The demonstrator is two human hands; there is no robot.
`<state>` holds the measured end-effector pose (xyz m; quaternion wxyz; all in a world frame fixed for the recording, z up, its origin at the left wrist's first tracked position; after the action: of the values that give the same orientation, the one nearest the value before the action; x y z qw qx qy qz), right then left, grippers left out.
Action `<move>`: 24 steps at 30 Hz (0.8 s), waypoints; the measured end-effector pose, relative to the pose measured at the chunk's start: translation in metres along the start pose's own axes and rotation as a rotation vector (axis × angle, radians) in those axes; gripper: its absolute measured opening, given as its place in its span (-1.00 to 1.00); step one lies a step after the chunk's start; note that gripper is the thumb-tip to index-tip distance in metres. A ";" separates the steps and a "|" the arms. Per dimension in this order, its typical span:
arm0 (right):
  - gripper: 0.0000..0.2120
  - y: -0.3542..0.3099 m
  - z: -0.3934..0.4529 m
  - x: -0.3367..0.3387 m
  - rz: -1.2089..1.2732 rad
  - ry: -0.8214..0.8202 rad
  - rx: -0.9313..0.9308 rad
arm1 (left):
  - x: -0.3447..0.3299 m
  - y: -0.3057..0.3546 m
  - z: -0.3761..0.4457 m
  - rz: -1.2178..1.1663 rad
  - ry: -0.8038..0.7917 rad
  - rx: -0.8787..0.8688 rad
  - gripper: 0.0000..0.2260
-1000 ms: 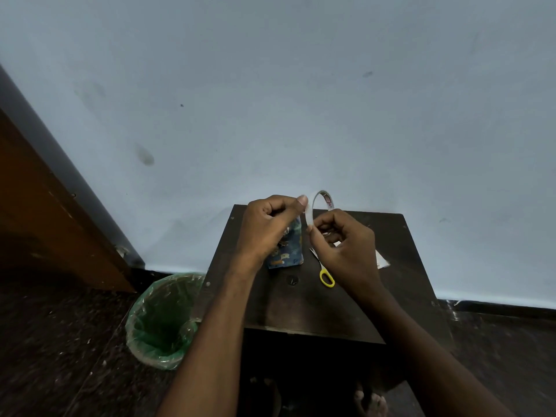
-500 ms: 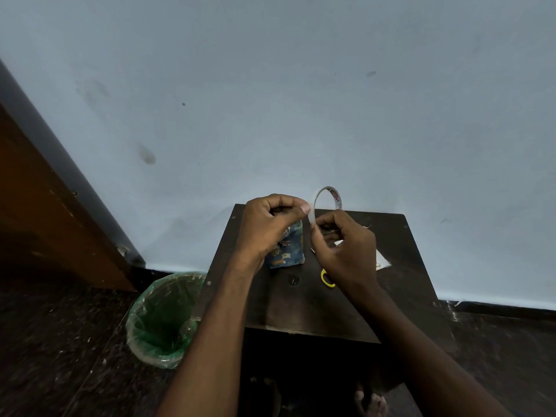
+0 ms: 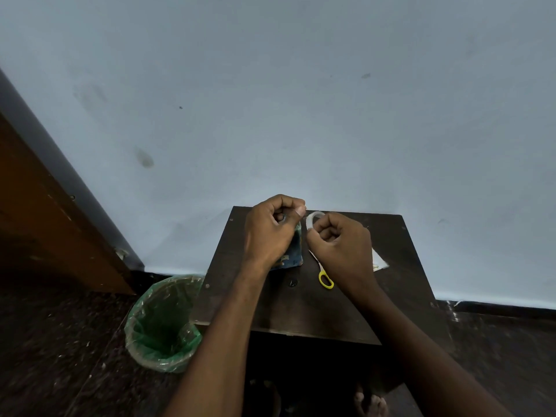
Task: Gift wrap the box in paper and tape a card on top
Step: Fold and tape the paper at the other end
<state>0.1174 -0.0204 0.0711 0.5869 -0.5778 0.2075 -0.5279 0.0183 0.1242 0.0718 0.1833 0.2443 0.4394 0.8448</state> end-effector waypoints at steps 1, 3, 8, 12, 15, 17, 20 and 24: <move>-0.83 0.004 0.002 -0.001 0.008 -0.012 -0.033 | 0.000 0.000 0.000 -0.014 0.002 -0.001 -0.90; -0.76 0.013 0.006 -0.003 0.063 -0.064 -0.104 | 0.000 0.002 0.001 -0.026 -0.003 -0.004 -0.90; -0.77 0.018 0.005 0.000 0.132 -0.061 -0.132 | -0.002 0.016 0.000 -0.047 -0.111 -0.029 -0.94; -0.72 0.017 0.004 0.002 0.141 -0.046 -0.126 | -0.005 0.021 -0.002 -0.096 -0.177 -0.009 -0.77; -0.70 0.013 0.001 0.002 0.141 -0.042 -0.111 | -0.003 0.020 -0.003 -0.095 -0.160 -0.001 -0.78; -0.72 0.012 0.000 0.001 0.133 -0.047 -0.105 | -0.003 0.018 -0.002 -0.095 -0.147 0.004 -0.79; -0.79 0.010 0.001 0.002 0.101 -0.043 -0.062 | -0.004 0.017 -0.001 -0.087 -0.133 -0.007 -0.80; -0.83 0.025 0.013 0.016 -0.044 0.061 -0.114 | -0.005 0.015 -0.002 -0.037 -0.132 -0.021 -0.81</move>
<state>0.1437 -0.0339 0.0575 0.5348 -0.5984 0.2421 -0.5452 0.0200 0.1123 0.0818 0.2299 0.2892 0.4219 0.8280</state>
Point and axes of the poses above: each hand's wrist, its own z-axis towards the middle knuckle, its own x-axis out of the back of the hand, y = z × x, the point moved 9 cm from there along z, towards the middle knuckle, and after that the axes turned 14 degrees about -x, right-handed, at the moved point
